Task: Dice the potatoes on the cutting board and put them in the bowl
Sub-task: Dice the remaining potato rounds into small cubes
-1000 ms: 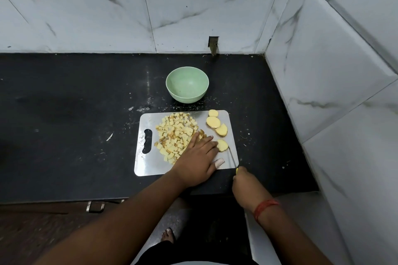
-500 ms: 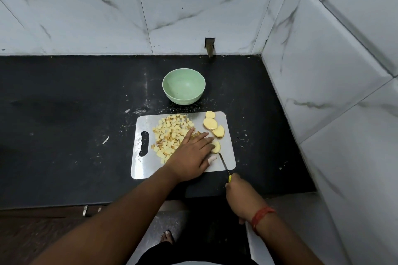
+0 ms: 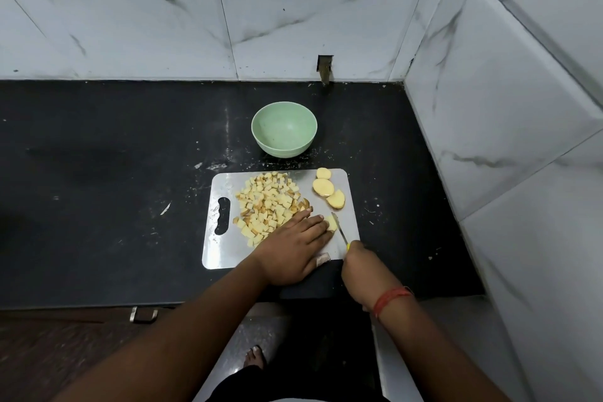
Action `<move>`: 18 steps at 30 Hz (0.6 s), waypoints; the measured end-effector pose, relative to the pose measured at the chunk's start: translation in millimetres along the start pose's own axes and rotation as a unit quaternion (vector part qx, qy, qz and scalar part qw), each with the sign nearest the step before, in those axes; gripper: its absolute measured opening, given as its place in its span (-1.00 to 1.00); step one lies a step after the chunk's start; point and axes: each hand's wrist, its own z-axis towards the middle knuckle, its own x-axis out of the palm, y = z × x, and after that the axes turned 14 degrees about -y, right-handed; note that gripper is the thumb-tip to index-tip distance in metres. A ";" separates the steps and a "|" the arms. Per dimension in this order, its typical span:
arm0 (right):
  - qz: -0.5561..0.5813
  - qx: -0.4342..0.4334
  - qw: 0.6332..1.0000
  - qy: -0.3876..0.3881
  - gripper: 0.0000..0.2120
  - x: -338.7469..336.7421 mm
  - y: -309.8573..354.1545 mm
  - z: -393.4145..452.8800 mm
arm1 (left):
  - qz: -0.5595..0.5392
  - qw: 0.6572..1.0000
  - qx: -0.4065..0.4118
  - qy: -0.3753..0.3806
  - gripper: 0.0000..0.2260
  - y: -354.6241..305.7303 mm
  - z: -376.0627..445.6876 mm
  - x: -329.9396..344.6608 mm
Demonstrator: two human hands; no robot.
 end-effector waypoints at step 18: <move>0.036 -0.029 0.999 -0.028 -0.96 12.1 -32.3 -21.8 | 0.018 0.999 -0.003 0.043 -0.48 -2.4 -6.1 3.4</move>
